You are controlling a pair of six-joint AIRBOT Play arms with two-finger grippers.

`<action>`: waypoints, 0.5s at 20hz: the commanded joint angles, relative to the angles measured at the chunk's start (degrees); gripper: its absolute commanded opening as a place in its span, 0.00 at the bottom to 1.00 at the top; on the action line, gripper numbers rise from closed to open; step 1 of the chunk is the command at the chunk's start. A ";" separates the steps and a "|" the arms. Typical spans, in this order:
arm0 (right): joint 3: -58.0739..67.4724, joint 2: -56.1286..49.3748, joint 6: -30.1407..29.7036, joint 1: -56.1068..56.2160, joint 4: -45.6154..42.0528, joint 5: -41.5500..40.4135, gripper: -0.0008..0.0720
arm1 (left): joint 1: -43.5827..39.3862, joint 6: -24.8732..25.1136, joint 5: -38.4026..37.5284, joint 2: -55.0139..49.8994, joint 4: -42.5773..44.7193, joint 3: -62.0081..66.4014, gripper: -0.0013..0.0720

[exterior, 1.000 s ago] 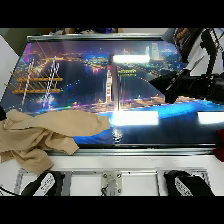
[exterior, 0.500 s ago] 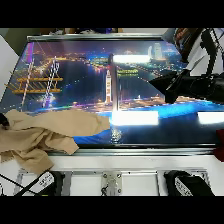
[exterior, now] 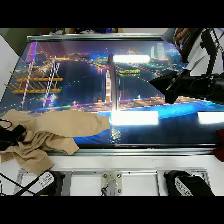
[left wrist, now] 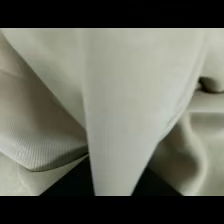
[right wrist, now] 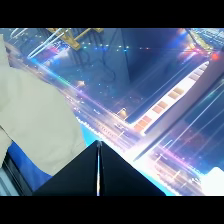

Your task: Fold the clothes and pants, and hang the long-sleeved shirts on hangers.

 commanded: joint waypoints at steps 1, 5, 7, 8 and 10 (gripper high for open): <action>-0.02 -0.02 0.02 -0.02 0.02 0.02 0.05 | -0.83 0.46 -0.96 5.97 -0.46 2.03 0.05; -0.02 -0.02 0.02 -0.02 0.02 0.02 0.05 | -7.96 1.20 -7.85 22.38 -0.48 15.15 0.05; -0.02 -0.02 0.02 -0.02 0.02 0.02 0.05 | -14.21 0.35 -8.94 30.51 -0.46 21.31 0.05; -0.02 -0.02 0.02 -0.02 0.24 0.02 0.05 | -17.70 -0.52 -9.29 33.90 -0.42 24.04 0.05; -0.02 -0.02 0.04 -0.02 2.60 0.02 0.05 | -25.66 -3.48 -10.12 39.36 -0.37 29.81 0.05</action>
